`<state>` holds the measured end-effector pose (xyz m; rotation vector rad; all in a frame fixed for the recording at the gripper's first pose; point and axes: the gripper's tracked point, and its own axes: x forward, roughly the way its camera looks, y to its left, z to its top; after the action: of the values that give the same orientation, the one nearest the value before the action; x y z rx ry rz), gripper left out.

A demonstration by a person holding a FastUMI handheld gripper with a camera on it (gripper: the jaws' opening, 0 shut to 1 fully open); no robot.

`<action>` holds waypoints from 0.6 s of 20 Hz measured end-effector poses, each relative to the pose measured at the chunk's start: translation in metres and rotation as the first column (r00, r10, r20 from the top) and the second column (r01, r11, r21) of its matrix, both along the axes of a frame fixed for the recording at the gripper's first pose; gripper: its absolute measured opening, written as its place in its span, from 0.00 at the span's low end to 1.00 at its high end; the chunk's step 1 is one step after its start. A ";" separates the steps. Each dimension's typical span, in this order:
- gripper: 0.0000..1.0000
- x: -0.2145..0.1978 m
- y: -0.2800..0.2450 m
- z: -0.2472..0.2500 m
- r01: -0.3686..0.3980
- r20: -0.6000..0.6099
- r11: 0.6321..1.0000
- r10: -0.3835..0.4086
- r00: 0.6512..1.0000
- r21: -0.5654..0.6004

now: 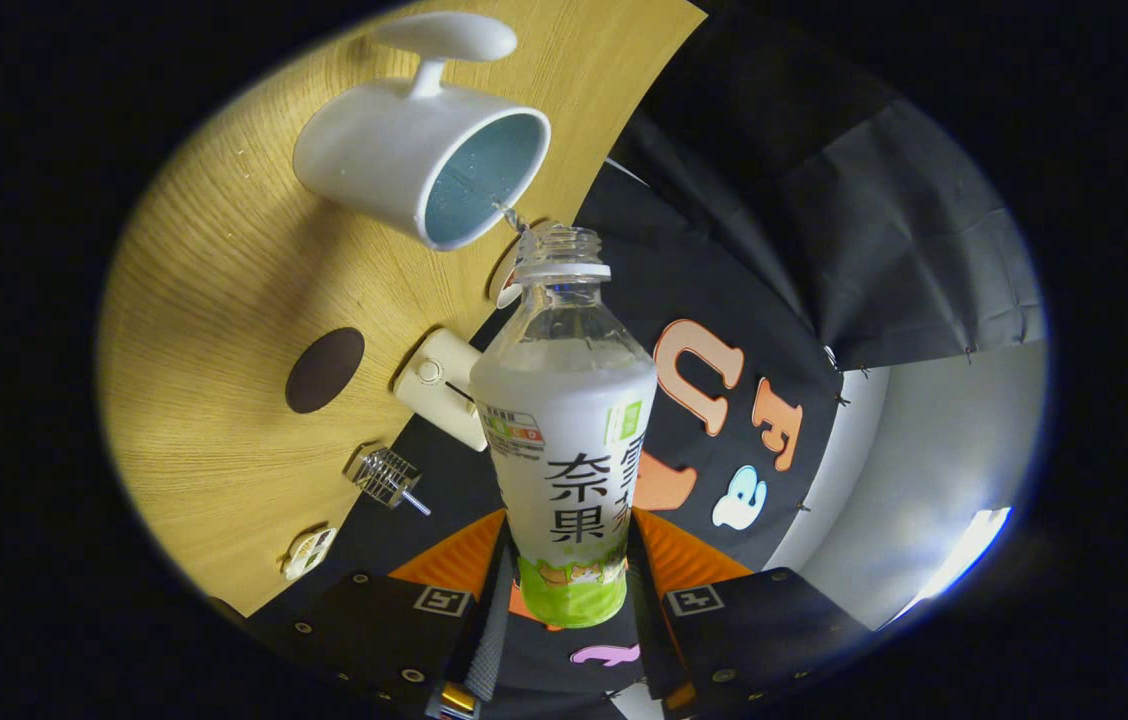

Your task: Take the bottle from table, then pour the juice into the cup, finally place the bottle on the coaster

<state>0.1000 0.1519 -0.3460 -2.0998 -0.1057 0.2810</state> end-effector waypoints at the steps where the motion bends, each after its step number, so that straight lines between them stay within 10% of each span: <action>1: 0.56 -0.003 0.001 -0.001 -0.002 0.001 1.000 0.002 1.000 -0.003; 12: 0.56 0.001 0.008 0.006 -0.044 0.027 0.997 0.045 0.999 -0.059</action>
<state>0.1011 0.1602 -0.3402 -2.1621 -0.1631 0.2842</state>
